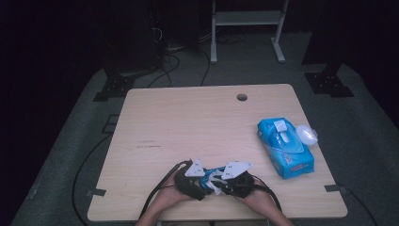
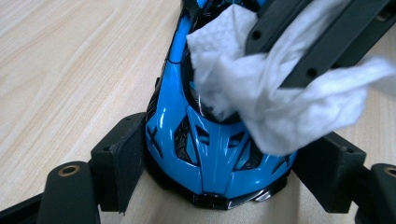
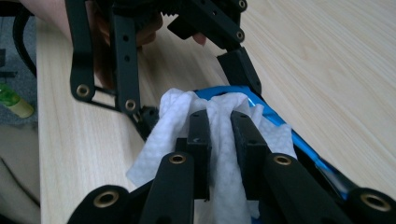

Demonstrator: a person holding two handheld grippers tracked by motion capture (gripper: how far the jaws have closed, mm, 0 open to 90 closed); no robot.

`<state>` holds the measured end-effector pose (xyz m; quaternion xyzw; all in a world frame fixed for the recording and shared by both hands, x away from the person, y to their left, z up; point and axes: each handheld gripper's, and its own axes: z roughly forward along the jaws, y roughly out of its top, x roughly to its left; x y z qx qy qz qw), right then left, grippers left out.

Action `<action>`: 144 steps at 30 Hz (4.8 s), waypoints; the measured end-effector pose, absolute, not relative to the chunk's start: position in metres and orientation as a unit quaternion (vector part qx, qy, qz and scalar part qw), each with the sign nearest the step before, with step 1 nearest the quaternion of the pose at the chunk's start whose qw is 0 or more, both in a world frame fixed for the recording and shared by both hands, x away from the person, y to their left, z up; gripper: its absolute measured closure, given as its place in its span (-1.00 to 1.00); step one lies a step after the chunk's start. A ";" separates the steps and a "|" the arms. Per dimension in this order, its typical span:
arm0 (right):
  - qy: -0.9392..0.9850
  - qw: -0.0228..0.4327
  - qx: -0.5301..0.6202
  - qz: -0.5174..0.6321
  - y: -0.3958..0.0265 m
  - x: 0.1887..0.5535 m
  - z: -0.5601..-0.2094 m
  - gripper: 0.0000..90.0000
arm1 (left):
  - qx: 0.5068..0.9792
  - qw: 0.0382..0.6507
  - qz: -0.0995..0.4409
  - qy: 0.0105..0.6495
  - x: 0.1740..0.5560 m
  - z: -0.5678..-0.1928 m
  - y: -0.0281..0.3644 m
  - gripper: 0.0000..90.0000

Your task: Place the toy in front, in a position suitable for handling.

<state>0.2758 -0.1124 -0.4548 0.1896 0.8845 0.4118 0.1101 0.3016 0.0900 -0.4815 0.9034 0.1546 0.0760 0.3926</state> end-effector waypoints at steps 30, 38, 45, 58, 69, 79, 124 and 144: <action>0.900 0.070 0.204 0.378 -0.099 0.297 -0.447 0.76 | 0.908 0.383 0.073 0.157 0.301 -0.479 0.093 -0.50; 0.909 0.044 0.180 0.374 -0.079 0.297 -0.452 0.76 | 0.906 0.385 0.075 0.157 0.301 -0.480 0.092 -0.49; 0.904 0.061 0.205 0.369 -0.102 0.304 -0.443 0.76 | 0.905 0.388 0.075 0.157 0.301 -0.480 0.092 -0.49; 0.922 0.058 0.164 0.347 -0.088 0.302 -0.443 0.77 | 0.904 0.389 0.075 0.160 0.301 -0.480 0.092 -0.49; 0.919 0.063 0.164 0.352 -0.089 0.295 -0.445 0.77 | 0.906 0.385 0.077 0.157 0.301 -0.480 0.091 -0.49; 0.917 0.044 0.178 0.354 -0.115 0.302 -0.439 0.78 | 0.905 0.388 0.076 0.157 0.302 -0.481 0.090 -0.48; 0.907 0.109 0.207 0.350 -0.089 0.316 -0.445 0.77 | 0.902 0.393 0.077 0.161 0.301 -0.481 0.090 -0.49; 0.912 0.119 0.198 0.339 -0.090 0.318 -0.443 0.77 | 0.902 0.393 0.079 0.162 0.301 -0.481 0.090 -0.49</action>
